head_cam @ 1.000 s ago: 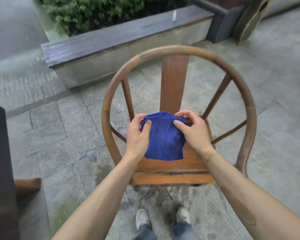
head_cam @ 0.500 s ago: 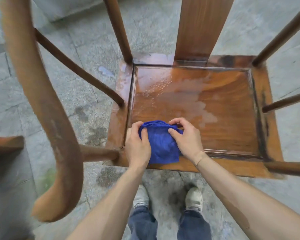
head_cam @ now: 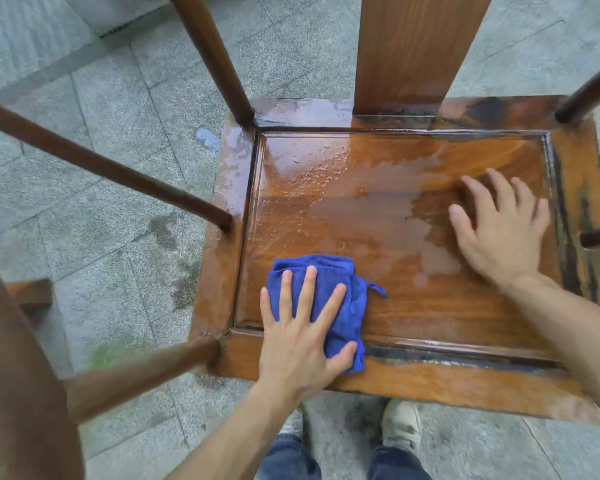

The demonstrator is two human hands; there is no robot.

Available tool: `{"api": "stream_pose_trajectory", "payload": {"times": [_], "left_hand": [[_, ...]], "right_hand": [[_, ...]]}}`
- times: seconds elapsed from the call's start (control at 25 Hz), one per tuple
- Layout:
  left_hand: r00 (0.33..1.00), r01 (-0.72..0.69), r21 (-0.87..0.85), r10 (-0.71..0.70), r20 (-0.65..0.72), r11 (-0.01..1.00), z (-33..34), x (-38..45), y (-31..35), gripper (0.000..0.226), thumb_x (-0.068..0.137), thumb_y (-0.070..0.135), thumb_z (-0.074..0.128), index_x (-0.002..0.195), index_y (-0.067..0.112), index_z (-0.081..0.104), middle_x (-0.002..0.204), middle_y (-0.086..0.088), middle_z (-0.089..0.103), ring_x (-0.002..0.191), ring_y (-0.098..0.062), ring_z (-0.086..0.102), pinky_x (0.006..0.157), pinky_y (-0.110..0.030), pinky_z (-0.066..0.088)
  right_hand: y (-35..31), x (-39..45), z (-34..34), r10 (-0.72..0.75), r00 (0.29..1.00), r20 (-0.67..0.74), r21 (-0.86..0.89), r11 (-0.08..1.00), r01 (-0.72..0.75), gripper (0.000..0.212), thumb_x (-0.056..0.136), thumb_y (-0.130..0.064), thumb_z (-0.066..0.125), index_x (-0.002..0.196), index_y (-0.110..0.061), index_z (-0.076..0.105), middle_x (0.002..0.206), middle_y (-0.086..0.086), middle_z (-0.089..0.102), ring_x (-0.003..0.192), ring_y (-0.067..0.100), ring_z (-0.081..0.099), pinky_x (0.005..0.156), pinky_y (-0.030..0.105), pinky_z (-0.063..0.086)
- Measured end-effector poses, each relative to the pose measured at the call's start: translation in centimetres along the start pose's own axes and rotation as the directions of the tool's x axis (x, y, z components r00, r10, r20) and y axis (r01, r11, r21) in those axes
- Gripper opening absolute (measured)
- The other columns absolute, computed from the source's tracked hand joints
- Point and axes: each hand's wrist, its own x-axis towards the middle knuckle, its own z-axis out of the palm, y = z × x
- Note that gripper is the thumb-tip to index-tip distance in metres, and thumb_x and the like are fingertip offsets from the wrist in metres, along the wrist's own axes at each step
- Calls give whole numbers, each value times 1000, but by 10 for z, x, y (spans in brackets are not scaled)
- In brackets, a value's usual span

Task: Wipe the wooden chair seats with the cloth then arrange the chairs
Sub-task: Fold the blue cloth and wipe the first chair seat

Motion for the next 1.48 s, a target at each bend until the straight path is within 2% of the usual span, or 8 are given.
{"api": "stream_pose_trajectory", "payload": {"times": [0.16,0.36,0.56,0.72,0.96,1.08,1.36,1.48], "left_hand": [[999,48,11,-48,-16,999,-10,54,0,85,76,73,49,153,42,30,166,-14,17,151,-48,13,117,-71,12],[960,276,-9,-275,45,961,-38,236,-34,80,85,76,32,156,45,13,168,-13,3,152,-45,-1,122,-61,-3],[934,353,-104,-344,99,930,-54,339,-60,61,98,54,28,156,44,14,169,-7,2,154,-40,-6,122,-59,-6],[987,161,-57,-161,12,985,-42,271,-49,64,95,43,20,158,35,16,169,-6,7,155,-34,5,124,-55,6],[934,341,-10,-338,120,940,-14,2,-13,75,86,57,39,155,28,32,165,-18,16,150,-47,18,115,-65,25],[932,301,25,-299,205,953,-5,-35,20,85,76,68,46,152,30,34,164,-21,17,148,-52,18,112,-70,25],[972,232,-28,-231,41,972,-22,201,78,88,80,83,32,156,41,19,168,-14,9,150,-51,3,117,-70,4],[993,-92,33,90,76,995,-25,282,123,80,88,76,27,157,41,11,169,-3,5,154,-40,-1,121,-63,-1]], "right_hand": [[11,7,11,10,999,36,-9,1000,-9,57,95,-57,30,147,-35,35,161,2,30,149,32,18,119,66,8],[13,8,9,7,1000,16,-11,1000,-7,56,96,-56,33,147,-33,38,160,4,32,149,33,20,119,64,8],[13,10,13,8,1000,-3,-29,1000,-8,56,96,-56,32,147,-34,37,160,3,31,149,32,20,119,64,6],[12,10,14,9,1000,-1,-31,999,-9,56,96,-58,31,148,-36,35,161,1,30,150,30,18,120,64,6],[11,8,9,2,999,32,-30,1000,-1,56,97,-57,29,149,-37,34,162,0,29,151,29,17,118,69,4],[15,7,11,-3,1000,15,-11,1000,3,54,98,-55,32,148,-36,37,162,-1,30,152,28,18,117,71,2],[18,9,14,8,996,-84,137,991,4,55,98,-49,34,149,-30,38,158,-1,38,150,27,25,120,65,1],[18,6,15,37,987,-155,243,970,2,62,97,-49,38,154,-27,29,163,4,28,151,27,25,122,62,3]]}}
